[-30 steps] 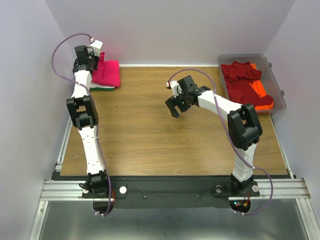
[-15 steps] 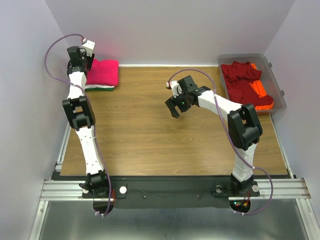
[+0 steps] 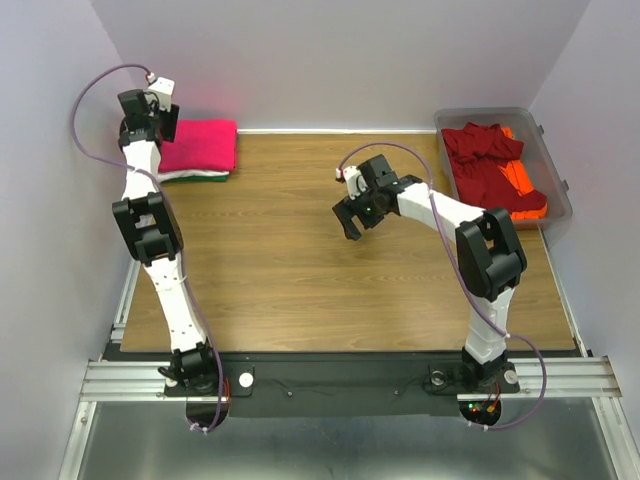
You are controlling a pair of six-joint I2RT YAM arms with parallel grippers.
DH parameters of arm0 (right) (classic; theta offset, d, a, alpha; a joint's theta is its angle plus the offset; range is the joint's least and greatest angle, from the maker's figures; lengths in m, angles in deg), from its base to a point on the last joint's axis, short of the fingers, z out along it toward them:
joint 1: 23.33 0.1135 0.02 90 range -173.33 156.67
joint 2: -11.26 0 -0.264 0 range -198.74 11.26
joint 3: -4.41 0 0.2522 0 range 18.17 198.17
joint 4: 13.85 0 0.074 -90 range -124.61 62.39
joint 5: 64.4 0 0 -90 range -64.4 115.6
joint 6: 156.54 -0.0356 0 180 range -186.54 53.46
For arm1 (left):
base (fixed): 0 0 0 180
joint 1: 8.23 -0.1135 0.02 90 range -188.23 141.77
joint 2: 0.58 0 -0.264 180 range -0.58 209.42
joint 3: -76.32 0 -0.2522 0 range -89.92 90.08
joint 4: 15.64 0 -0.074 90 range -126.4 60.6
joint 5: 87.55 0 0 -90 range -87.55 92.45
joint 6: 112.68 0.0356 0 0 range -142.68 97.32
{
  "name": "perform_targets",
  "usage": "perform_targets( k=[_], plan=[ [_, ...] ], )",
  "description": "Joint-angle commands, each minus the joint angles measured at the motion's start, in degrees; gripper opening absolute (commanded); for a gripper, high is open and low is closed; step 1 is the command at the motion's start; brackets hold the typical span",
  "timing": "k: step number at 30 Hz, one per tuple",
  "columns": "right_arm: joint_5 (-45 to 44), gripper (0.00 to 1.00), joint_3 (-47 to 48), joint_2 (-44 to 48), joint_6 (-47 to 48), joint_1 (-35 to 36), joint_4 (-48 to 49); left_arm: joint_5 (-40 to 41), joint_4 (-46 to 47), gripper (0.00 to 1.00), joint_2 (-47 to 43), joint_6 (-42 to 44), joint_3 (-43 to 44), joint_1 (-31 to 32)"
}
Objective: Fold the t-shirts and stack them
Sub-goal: Reset both grippers
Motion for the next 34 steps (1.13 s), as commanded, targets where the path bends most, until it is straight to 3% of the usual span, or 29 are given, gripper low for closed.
perform_targets(
  k=[1, 6, 13, 16, 20, 28, 34],
  plan=[
    [2.0, 1.0, 0.0, 4.3, -2.2, -3.2, 0.4, -9.5, -4.9, 0.74, -11.3, -7.3, -0.8, -0.7],
    [3.9, 1.0, 2.1, 4.8, -2.9, -7.9, 0.4, -13.6, -9.1, 0.99, -17.2, -9.1, -6.0, 2.7],
    [6.9, 1.0, 10.3, 5.2, -6.9, -16.7, 2.2, -8.6, -18.7, 0.99, -26.1, -7.9, -13.9, 14.7],
    [8.8, 1.0, 9.3, 7.2, -8.7, -18.6, 2.2, -11.2, -20.7, 0.99, -30.7, -10.5, -21.3, 19.5],
    [10.3, 1.0, 0.0, 13.6, -7.4, -19.6, 2.5, -14.3, -19.1, 0.99, -38.0, -15.1, -33.9, 23.8],
    [11.3, 1.0, -24.7, 31.5, -6.4, -19.7, 2.9, -12.7, -14.7, 0.99, -53.7, -18.2, -58.7, 26.3],
    [8.5, 1.0, -30.8, 42.7, -5.9, -20.3, 2.7, -9.3, -12.5, 0.99, -63.2, -20.2, -66.4, 26.6]
  ],
)
